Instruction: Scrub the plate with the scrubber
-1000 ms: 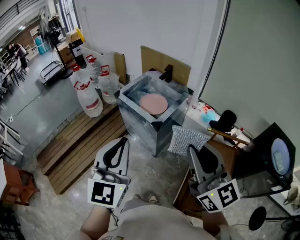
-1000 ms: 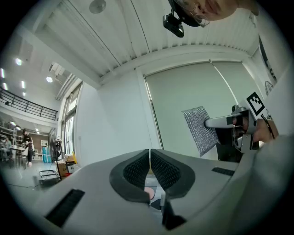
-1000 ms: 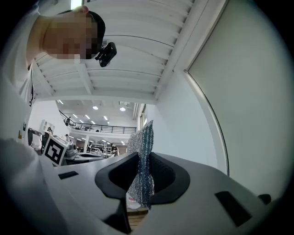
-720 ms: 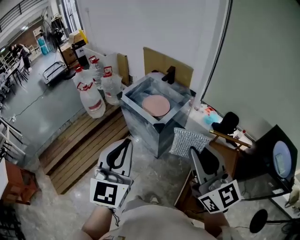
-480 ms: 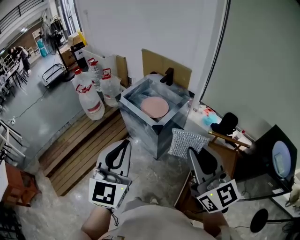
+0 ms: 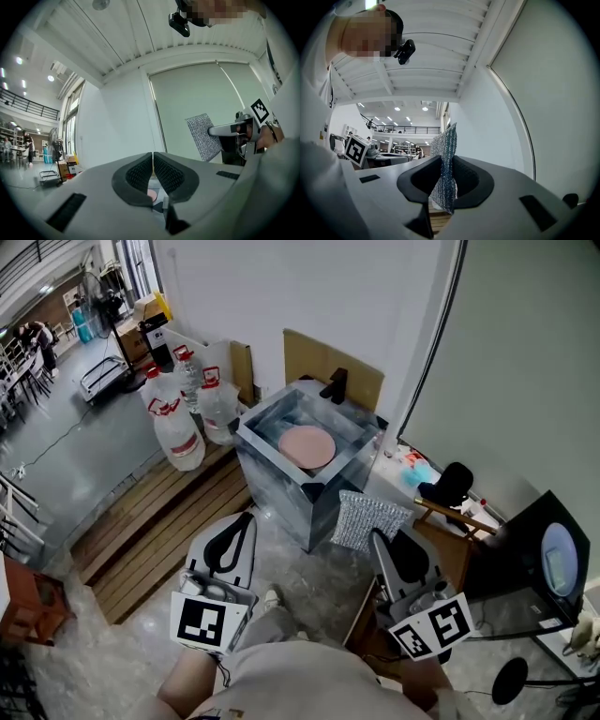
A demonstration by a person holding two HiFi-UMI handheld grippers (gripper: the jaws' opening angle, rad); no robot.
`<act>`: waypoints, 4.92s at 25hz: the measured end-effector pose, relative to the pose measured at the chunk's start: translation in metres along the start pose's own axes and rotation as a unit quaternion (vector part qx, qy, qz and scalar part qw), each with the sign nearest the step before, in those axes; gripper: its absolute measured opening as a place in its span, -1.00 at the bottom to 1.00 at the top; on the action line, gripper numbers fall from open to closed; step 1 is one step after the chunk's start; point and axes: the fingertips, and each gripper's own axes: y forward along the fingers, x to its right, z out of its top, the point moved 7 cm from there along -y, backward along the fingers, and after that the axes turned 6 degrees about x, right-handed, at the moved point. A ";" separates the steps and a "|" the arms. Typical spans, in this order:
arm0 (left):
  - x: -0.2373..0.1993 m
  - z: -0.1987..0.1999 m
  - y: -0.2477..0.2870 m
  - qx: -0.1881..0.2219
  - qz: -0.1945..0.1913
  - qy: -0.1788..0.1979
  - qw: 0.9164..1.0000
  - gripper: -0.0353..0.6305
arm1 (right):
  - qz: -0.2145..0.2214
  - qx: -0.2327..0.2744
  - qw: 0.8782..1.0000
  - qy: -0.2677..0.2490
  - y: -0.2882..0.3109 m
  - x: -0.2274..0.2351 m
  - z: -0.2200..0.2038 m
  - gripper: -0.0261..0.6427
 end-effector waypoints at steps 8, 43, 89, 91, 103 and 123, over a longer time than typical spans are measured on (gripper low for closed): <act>-0.012 -0.016 0.017 -0.006 -0.001 -0.015 1.000 -0.82 | -0.001 -0.008 1.000 -0.008 0.020 0.009 -0.015 -0.61; -0.256 -0.193 0.382 -0.101 -0.141 -0.033 0.984 -0.82 | -0.089 -0.132 0.987 0.009 0.388 0.185 -0.175 -0.61; -0.232 -0.494 0.562 -0.410 -0.181 -0.174 0.877 -0.46 | -0.081 -0.372 0.918 0.112 0.479 0.311 -0.459 -0.61; -0.228 -0.512 0.565 -0.427 -0.182 -0.175 0.868 -0.45 | -0.077 -0.389 0.911 0.117 0.479 0.311 -0.476 -0.61; -0.202 -0.591 0.582 -0.483 -0.193 -0.198 0.831 -0.37 | -0.102 -0.460 0.860 0.196 0.465 0.322 -0.577 -0.61; -0.191 -0.641 0.579 -0.529 -0.175 -0.196 0.807 -0.66 | -0.068 -0.536 0.835 0.108 0.485 0.348 -0.645 -0.60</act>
